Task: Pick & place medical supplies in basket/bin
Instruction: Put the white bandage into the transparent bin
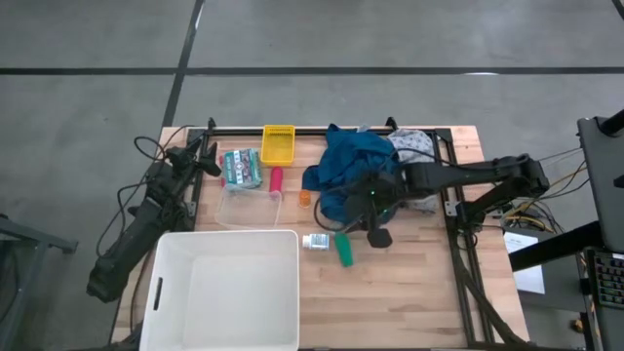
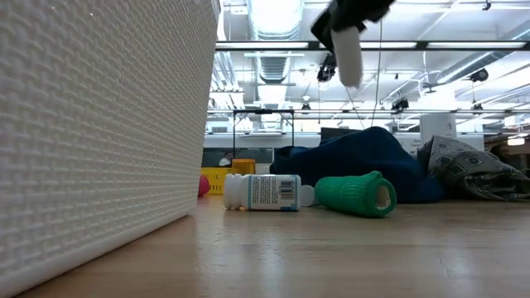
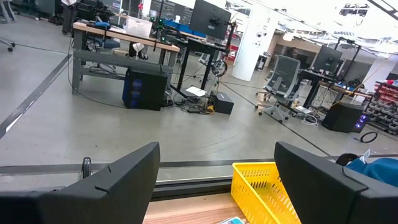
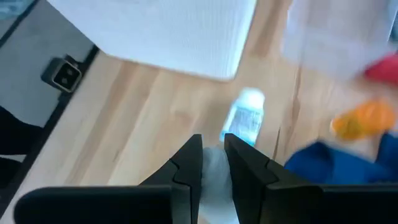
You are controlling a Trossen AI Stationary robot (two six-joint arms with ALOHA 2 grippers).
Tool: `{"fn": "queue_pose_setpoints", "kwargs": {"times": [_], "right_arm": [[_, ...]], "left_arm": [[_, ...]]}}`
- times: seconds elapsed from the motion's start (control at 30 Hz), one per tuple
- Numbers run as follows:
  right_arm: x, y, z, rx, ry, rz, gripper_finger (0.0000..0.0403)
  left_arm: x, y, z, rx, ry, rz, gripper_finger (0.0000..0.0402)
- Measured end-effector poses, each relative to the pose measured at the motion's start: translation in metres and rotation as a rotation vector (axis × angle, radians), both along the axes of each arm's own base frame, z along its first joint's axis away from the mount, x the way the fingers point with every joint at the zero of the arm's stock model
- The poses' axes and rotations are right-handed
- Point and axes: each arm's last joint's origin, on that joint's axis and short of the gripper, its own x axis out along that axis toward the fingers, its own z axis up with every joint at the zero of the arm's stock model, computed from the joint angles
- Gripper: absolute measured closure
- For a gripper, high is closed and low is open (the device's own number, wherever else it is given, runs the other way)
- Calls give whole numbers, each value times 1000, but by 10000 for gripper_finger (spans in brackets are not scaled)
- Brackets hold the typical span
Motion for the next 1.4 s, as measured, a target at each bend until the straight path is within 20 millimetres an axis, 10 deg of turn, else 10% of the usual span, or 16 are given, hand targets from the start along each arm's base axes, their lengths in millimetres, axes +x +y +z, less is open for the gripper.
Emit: {"fn": "queue_pose_setpoints", "kwargs": {"times": [0.8, 1.4], "right_arm": [[41, 2, 24, -148, -501, 204, 344], [94, -35, -11, -9, -612, -20, 344]], "left_arm": [[0, 0, 0, 0, 0, 0, 80], [0, 0, 0, 0, 0, -3, 80]]}}
